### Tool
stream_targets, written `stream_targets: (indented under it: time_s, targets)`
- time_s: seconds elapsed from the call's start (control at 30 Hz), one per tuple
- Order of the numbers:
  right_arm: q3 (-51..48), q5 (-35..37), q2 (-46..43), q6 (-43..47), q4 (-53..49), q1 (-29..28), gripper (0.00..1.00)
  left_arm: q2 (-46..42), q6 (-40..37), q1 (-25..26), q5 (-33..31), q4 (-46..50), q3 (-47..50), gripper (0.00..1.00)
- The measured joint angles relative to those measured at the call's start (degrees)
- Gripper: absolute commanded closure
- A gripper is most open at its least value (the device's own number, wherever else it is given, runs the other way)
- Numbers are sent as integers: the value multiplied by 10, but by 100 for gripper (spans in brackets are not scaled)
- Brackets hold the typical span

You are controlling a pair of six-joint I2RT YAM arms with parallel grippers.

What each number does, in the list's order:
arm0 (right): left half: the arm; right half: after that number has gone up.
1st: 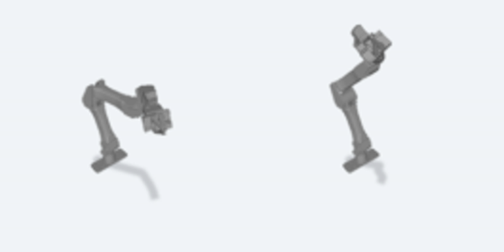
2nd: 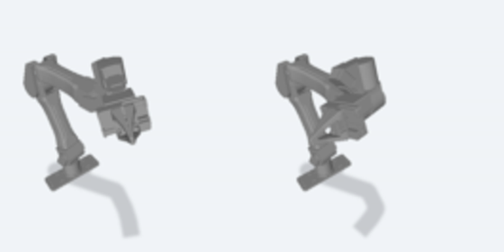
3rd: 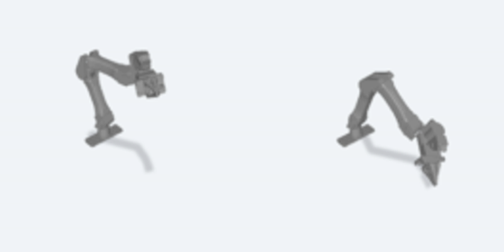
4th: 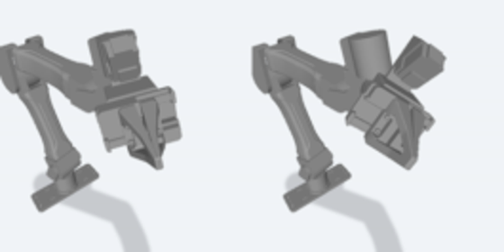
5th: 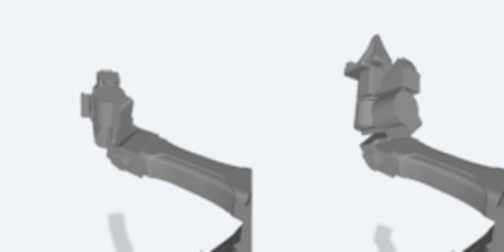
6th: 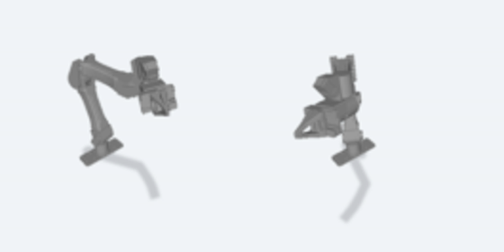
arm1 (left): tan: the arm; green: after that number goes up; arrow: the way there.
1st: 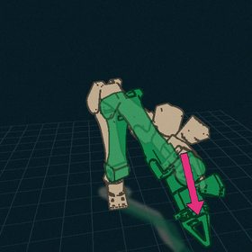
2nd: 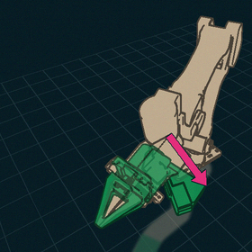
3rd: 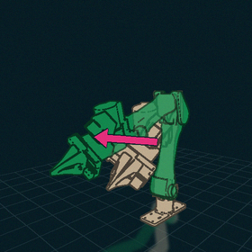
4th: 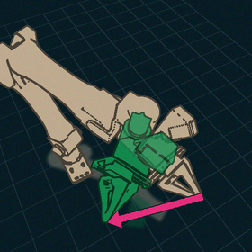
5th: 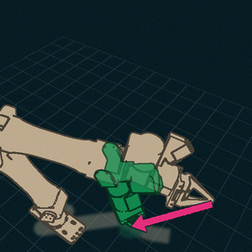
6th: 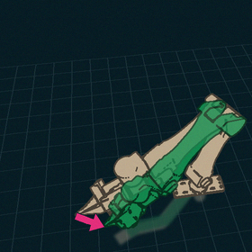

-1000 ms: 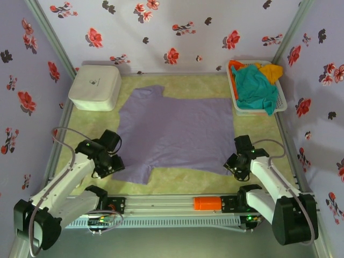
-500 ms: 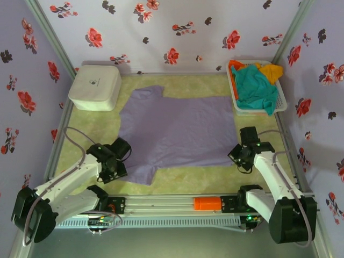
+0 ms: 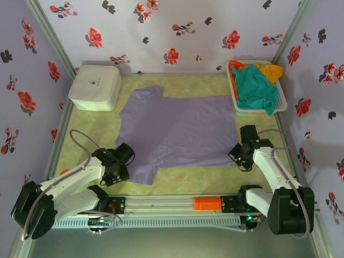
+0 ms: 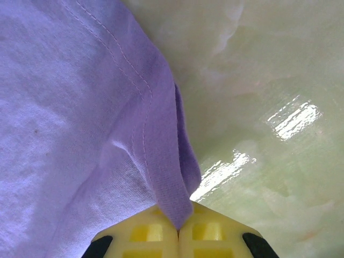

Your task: Fold and stack the t-shirts

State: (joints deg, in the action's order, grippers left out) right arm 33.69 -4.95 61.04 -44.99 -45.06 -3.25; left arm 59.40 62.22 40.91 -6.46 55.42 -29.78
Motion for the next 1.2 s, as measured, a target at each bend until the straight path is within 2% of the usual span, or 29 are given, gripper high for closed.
stream_targets:
  time_s: [0.4, 0.77, 0.93, 1.07, 1.2]
  targets:
    - [0, -13, 0, 0, 7, 0, 100, 2, 6, 3, -34, -76, 28, 50]
    - [0, -15, 1, 0, 16, 0, 100, -94, 5, 5, -36, -81, 29, 54]
    - [0, -17, 8, 0, 19, 0, 100, -85, 4, 5, -38, -81, 42, 52]
    - [0, -19, 9, 1, 20, 1, 100, -65, 0, 5, -50, -84, 45, 46]
    - [0, -22, 9, 4, 20, 3, 100, -62, -9, 5, -68, -90, 45, 46]
